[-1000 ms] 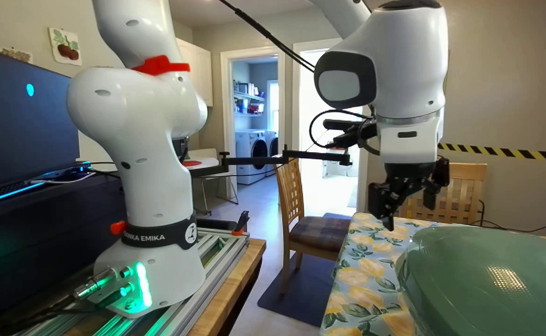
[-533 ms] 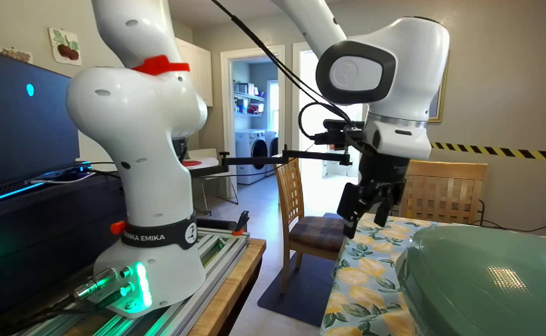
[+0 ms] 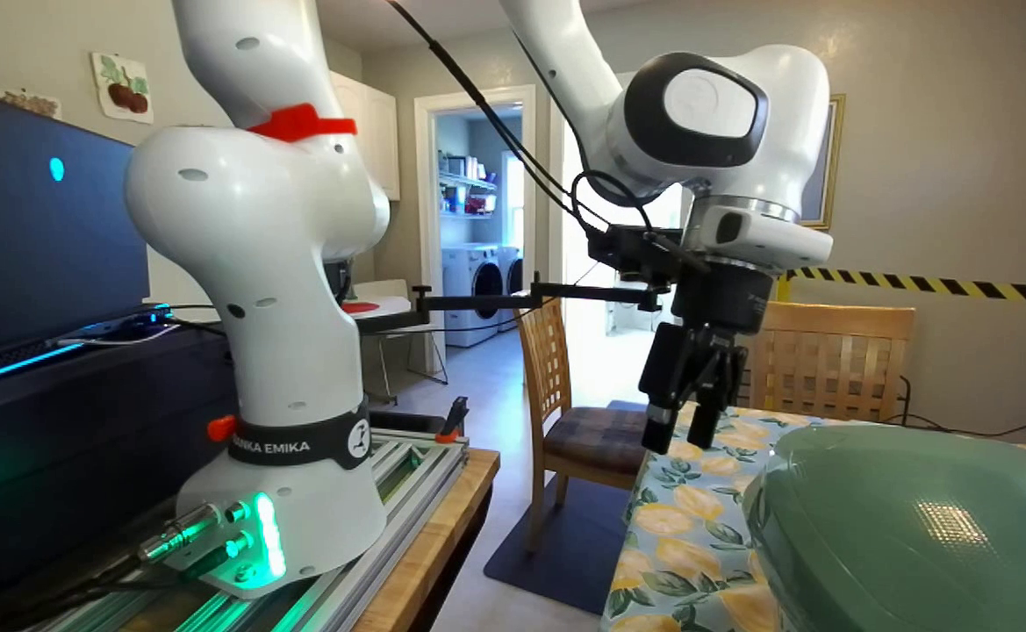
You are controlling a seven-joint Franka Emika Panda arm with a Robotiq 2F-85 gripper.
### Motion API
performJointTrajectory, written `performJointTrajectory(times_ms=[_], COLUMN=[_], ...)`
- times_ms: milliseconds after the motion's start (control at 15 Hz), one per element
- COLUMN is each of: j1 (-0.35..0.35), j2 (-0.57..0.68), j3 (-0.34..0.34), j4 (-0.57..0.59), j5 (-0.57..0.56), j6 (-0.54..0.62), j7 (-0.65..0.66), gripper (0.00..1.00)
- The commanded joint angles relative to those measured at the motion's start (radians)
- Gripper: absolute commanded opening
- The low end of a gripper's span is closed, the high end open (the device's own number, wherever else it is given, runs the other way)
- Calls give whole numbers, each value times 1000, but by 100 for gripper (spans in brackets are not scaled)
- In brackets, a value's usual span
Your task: Turn the bin around then open it.
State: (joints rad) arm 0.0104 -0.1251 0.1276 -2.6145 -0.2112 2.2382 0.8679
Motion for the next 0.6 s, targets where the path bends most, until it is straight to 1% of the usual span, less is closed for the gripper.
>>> performJointTrajectory(times_ms=[0, 67, 133, 333, 467, 533], j1=[6, 3, 3, 2, 11, 18], j2=[0, 6, 12, 31, 47, 55], j3=[2, 13, 17, 29, 35, 35], j4=[-4, -9, -8, -8, -6, -4], j5=[-47, -121, -169, -346, -443, -473], j6=[4, 15, 10, 28, 21, 10], j7=[27, 74, 91, 216, 279, 291], gripper=[100, 100, 100, 100, 100, 100])
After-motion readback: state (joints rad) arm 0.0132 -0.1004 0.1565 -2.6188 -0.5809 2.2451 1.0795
